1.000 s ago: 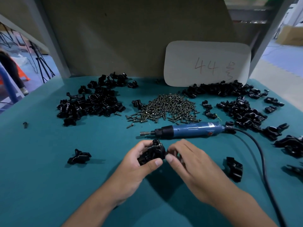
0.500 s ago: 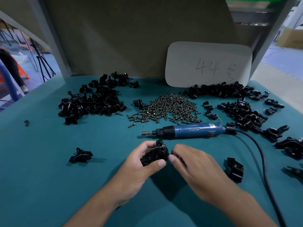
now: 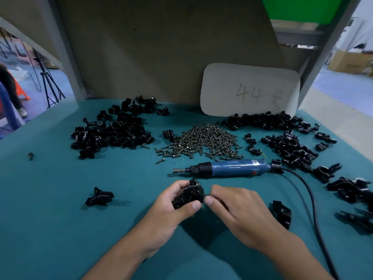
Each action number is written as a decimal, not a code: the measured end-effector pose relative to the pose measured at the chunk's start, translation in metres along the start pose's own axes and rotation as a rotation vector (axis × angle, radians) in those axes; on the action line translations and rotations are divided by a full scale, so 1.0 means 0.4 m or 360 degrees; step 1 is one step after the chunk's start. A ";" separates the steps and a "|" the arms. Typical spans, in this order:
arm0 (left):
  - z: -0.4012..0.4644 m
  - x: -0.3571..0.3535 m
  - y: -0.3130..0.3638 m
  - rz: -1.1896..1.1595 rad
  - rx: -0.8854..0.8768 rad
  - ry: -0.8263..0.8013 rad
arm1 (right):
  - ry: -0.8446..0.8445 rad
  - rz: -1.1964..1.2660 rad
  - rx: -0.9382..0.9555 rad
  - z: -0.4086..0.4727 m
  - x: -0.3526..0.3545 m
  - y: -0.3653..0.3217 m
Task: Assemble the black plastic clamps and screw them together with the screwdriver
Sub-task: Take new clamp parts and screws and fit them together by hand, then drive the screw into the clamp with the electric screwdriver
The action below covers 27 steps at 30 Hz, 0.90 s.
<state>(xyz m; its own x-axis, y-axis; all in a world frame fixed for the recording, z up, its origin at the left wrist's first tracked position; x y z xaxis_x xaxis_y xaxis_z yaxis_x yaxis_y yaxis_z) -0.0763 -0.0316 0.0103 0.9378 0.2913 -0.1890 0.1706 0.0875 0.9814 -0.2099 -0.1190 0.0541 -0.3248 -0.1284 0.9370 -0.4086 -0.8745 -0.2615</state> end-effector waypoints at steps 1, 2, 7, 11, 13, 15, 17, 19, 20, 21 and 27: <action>0.000 -0.001 -0.001 -0.0035 0.0007 -0.0002 | 0.0002 -0.0004 0.0010 -0.004 0.008 0.000; 0.000 0.000 -0.001 -0.0044 0.0004 0.0000 | 0.0006 -0.0009 0.0023 -0.007 0.015 0.000; -0.003 -0.002 -0.004 0.0078 0.0007 -0.0049 | -0.0035 -0.0044 0.0055 0.002 -0.002 0.000; -0.001 -0.009 -0.003 0.0086 0.0007 -0.0059 | -0.0006 0.0094 -0.0017 -0.004 0.003 0.015; 0.001 -0.005 -0.004 0.0036 0.0006 -0.0032 | 0.0028 0.0196 0.0003 -0.010 0.010 0.011; 0.001 -0.003 -0.007 -0.0006 0.0010 -0.0022 | -0.0003 0.0169 0.0024 -0.007 0.010 0.006; 0.001 -0.006 -0.008 0.0036 0.0015 -0.0042 | -0.0040 0.0111 0.0002 -0.002 0.005 0.006; -0.001 -0.010 -0.010 0.0079 0.0029 -0.0050 | -0.0045 0.0089 -0.0101 0.002 -0.002 0.016; -0.003 -0.010 -0.009 0.0092 0.0037 -0.0039 | 0.0000 0.0170 -0.0229 0.006 -0.001 0.032; -0.004 -0.007 -0.008 0.0110 0.0046 -0.0017 | 0.0089 0.0296 -0.0393 0.011 0.003 0.054; -0.005 0.012 0.005 0.0157 0.0073 0.0062 | -0.0339 0.0160 -0.1453 0.064 -0.017 0.266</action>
<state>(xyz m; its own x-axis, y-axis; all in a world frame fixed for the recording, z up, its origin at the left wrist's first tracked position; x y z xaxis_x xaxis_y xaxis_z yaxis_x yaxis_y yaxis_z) -0.0720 -0.0281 0.0113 0.9384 0.3333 -0.0914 0.0923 0.0132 0.9956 -0.2295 -0.2231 0.0257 -0.2688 -0.3452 0.8992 -0.9269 -0.1613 -0.3389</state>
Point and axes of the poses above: each hand's wrist, its own z-axis towards the middle knuckle, its own x-axis out of the back of the hand, y = z × x, the point moved 6 cm from there along z, towards the middle knuckle, and after that the axes turned 1 degree about -x, right-handed, at the moved point
